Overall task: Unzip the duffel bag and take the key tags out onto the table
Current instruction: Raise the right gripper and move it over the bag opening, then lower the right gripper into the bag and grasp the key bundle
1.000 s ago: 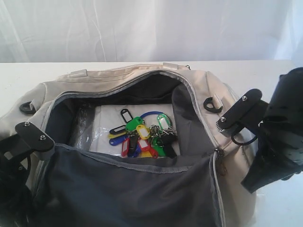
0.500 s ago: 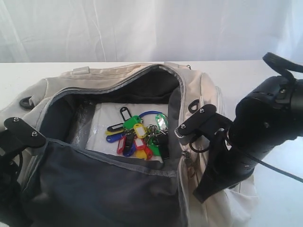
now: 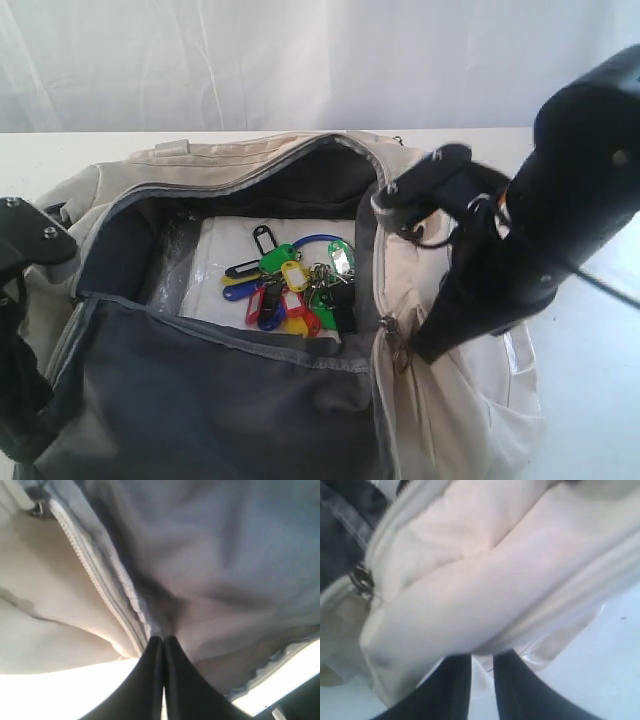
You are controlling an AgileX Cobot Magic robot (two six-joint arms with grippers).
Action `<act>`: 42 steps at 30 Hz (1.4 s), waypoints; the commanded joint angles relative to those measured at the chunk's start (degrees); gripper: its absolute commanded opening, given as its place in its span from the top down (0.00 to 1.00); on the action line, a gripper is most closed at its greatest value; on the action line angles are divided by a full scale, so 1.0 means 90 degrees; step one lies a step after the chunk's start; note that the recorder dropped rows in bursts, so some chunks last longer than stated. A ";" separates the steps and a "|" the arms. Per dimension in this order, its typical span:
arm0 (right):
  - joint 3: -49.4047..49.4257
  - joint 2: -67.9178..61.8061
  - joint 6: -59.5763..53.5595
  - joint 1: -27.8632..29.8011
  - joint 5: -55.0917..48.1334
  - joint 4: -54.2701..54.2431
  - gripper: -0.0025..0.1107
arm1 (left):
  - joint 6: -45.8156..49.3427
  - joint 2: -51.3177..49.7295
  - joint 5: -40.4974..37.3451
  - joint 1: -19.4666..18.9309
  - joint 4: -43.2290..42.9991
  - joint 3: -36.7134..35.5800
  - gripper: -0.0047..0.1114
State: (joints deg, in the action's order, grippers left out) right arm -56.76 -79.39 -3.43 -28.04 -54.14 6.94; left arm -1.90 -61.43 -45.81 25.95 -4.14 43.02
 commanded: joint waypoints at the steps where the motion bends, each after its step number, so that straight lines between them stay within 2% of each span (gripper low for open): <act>1: -0.0528 0.0674 -0.0092 0.0009 0.0464 -0.0244 0.83 | 0.0370 0.0755 -0.0196 0.0016 0.0460 0.0049 0.96; 7: -0.1024 0.0384 -0.2214 0.0009 0.1263 -0.2346 0.83 | 0.0410 0.1443 -0.0029 0.0016 0.0606 -0.0121 0.96; 13: -0.1502 -0.0950 -0.2769 0.0009 0.1439 -0.2772 0.83 | 0.0410 0.1563 -0.0007 0.0016 0.0782 -0.0258 0.96; 18: -0.1912 -0.1966 -0.4004 0.0009 0.1387 -0.3982 0.83 | 0.0570 0.1563 0.0028 0.0016 0.0965 -0.0258 0.96; 22: -0.2071 -0.2603 -0.3842 0.0009 0.1322 -0.3400 0.83 | 0.0595 0.1563 0.0039 0.0016 0.0993 -0.0258 0.96; 26: -0.2142 -0.2898 -0.2428 0.0009 0.1228 -0.1621 0.83 | 0.0626 0.1563 0.0039 0.0016 0.1023 -0.0258 0.96; 30: -0.2154 -0.2923 -0.1957 0.0009 0.1098 -0.0883 0.82 | 0.0634 0.1563 0.0043 0.0074 0.1037 -0.0258 0.96; 34: -0.2235 -0.2923 -0.2258 0.0009 0.1013 -0.0882 0.69 | 0.0689 0.1563 0.0043 0.0131 0.1053 -0.0258 0.96; 38: -0.2279 -0.3024 -0.2372 -0.0004 0.1096 -0.0882 0.41 | 0.0688 0.1563 0.0043 0.0131 0.1076 -0.0258 0.96; 40: -0.2279 -0.3138 -0.2651 -0.0058 0.1139 -0.0882 0.37 | 0.0688 0.1563 0.0043 0.0131 0.1076 -0.0258 0.96; 42: -0.2291 -0.3287 -0.2761 -0.0121 0.1285 -0.0826 0.37 | 0.0688 0.1563 0.0043 0.0131 0.1076 -0.0258 0.96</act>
State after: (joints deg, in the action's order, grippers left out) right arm -77.02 -107.46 -26.04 -28.43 -43.98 -1.25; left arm 3.92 -47.76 -44.98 26.67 4.82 41.10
